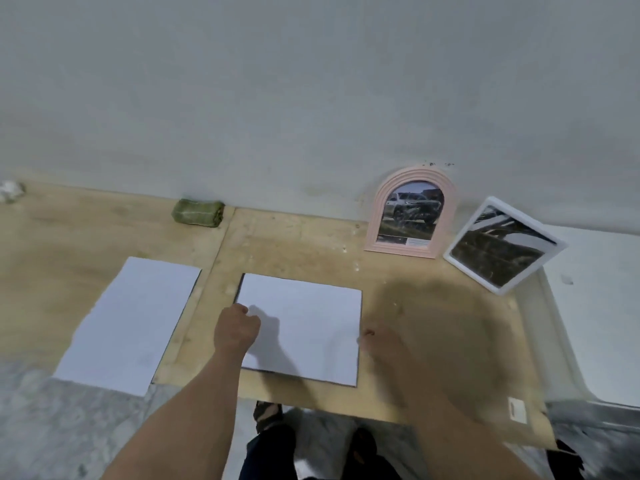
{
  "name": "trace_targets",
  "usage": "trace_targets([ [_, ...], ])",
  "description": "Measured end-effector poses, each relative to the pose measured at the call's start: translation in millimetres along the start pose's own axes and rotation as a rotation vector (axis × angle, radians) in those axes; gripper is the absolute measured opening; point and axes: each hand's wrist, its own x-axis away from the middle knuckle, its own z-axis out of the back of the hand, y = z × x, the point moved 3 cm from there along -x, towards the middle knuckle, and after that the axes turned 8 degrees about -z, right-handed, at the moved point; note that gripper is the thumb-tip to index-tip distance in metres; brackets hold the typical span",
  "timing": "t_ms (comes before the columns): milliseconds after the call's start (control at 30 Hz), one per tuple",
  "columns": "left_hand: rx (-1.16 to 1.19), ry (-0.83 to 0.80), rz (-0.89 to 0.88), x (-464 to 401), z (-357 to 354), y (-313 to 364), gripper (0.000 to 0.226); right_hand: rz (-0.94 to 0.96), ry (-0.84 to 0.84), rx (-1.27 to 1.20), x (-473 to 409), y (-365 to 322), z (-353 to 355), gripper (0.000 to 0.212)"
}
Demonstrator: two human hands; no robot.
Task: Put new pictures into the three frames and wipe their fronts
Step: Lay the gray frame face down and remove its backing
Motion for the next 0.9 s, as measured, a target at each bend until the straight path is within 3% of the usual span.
trace_targets([
  [67, -0.042, -0.049, -0.015, -14, 11, -14, 0.015, -0.051, -0.011, -0.005, 3, -7, -15, 0.028],
  [133, -0.091, -0.104, -0.044, -27, 18, -27, 0.026, -0.070, 0.001, 0.022, 4, -16, -30, 0.050],
  [200, -0.144, -0.159, -0.071, -33, 19, -36, 0.036, -0.099, 0.044, 0.024, 5, -21, -41, 0.057],
  [300, -0.228, -0.208, -0.131, -36, 16, -41, 0.047, -0.135, 0.098, 0.026, 6, -24, -53, 0.049],
  [500, -0.323, -0.200, -0.184, -40, 16, -38, 0.043, -0.168, 0.175, -0.008, 7, -30, -66, 0.044],
  [900, -0.078, -0.170, -0.003, -56, 12, -32, 0.046, -0.205, 0.222, -0.040, 14, -29, -75, 0.051],
])
